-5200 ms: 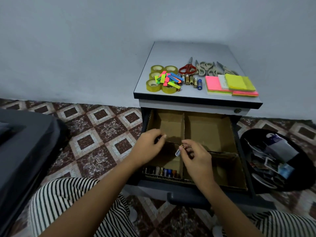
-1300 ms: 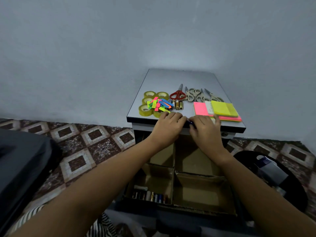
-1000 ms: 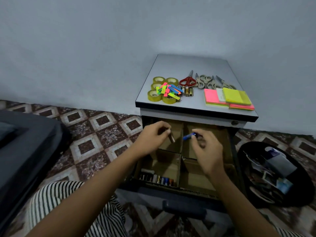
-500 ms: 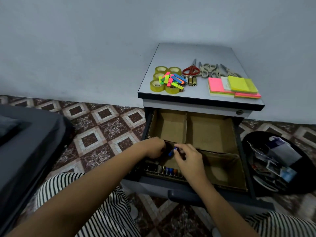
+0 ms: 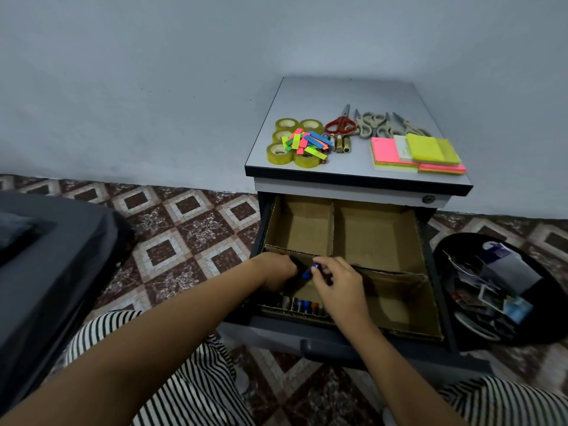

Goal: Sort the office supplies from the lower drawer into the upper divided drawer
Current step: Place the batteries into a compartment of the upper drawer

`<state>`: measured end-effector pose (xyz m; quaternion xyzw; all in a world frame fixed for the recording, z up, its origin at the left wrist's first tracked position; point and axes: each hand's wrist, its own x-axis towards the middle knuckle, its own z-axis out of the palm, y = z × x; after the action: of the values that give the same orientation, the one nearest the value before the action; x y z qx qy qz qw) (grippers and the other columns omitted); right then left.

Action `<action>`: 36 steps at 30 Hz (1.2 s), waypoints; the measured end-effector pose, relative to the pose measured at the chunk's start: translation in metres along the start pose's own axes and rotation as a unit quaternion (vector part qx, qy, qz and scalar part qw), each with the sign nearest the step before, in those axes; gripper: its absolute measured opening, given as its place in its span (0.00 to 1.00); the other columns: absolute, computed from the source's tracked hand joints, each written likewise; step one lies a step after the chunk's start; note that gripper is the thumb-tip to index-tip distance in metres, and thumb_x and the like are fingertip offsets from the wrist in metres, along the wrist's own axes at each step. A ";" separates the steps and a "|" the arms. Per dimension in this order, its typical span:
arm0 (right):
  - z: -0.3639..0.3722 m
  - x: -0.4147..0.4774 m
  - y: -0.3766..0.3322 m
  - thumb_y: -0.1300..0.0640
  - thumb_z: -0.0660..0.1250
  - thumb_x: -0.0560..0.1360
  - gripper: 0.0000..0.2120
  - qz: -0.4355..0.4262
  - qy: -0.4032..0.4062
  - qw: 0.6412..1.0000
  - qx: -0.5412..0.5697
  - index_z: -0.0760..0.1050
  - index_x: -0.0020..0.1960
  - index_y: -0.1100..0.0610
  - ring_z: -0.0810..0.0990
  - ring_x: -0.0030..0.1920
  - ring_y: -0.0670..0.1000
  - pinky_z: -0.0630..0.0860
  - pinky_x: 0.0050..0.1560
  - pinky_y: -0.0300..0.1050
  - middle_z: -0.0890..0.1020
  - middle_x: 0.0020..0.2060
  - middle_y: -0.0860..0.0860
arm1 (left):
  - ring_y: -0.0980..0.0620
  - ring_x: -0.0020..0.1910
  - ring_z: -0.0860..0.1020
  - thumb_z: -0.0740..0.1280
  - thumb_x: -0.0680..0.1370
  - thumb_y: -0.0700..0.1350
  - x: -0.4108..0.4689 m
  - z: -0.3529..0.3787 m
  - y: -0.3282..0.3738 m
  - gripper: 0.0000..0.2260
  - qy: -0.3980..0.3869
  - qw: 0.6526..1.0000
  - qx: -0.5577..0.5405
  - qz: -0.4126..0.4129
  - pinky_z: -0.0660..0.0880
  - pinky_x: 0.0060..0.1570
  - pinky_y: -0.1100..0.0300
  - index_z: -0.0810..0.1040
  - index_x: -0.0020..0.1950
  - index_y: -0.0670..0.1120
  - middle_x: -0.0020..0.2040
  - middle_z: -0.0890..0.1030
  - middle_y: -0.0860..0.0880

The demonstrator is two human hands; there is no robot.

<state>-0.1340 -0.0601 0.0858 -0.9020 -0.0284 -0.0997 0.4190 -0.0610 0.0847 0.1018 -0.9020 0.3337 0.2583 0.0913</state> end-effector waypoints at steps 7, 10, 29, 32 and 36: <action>0.000 0.000 0.000 0.59 0.65 0.77 0.12 0.002 -0.006 1.000 0.006 0.78 0.60 0.57 0.73 0.49 0.40 0.66 0.44 0.21 0.77 0.49 0.46 | 0.43 0.53 0.79 0.61 0.79 0.41 0.003 0.007 0.003 0.10 0.001 0.998 0.059 -0.028 0.75 0.49 0.51 0.76 0.57 0.38 0.55 0.80 0.41; 0.000 0.000 0.000 0.59 0.65 0.77 0.12 0.004 -0.008 1.000 0.008 0.78 0.60 0.56 0.74 0.49 0.41 0.67 0.44 0.21 0.76 0.49 0.46 | 0.42 0.53 0.79 0.61 0.79 0.42 0.001 0.005 0.004 0.11 -0.008 0.998 0.051 -0.028 0.75 0.49 0.51 0.76 0.58 0.38 0.56 0.79 0.41; 0.045 0.023 -0.026 0.60 0.62 0.78 0.13 0.174 -0.083 0.981 0.027 0.77 0.61 0.58 0.79 0.55 0.50 0.69 0.47 0.33 0.81 0.56 0.54 | 0.44 0.63 0.72 0.61 0.80 0.50 -0.006 0.035 -0.035 0.23 0.289 0.647 -0.659 -0.251 0.69 0.64 0.51 0.63 0.72 0.44 0.67 0.71 0.44; 0.054 0.031 -0.025 0.60 0.63 0.78 0.12 0.253 -0.071 0.964 0.048 0.79 0.59 0.58 0.79 0.56 0.52 0.71 0.51 0.37 0.81 0.56 0.54 | 0.41 0.61 0.75 0.63 0.77 0.56 0.000 0.047 -0.038 0.26 0.251 0.558 -0.755 -0.235 0.72 0.63 0.44 0.66 0.71 0.46 0.65 0.75 0.41; 0.066 0.045 -0.020 0.58 0.65 0.77 0.11 0.334 -0.085 0.937 0.065 0.80 0.56 0.60 0.80 0.54 0.54 0.74 0.49 0.38 0.82 0.53 0.56 | 0.40 0.54 0.79 0.65 0.78 0.47 -0.002 0.048 -0.039 0.16 0.258 0.479 -0.812 -0.209 0.77 0.55 0.47 0.72 0.63 0.42 0.56 0.79 0.37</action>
<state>-0.0829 0.0014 0.0686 -0.8356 0.2324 0.1249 0.4818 -0.0564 0.1317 0.0612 -0.6429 -0.2150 0.1430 -0.7211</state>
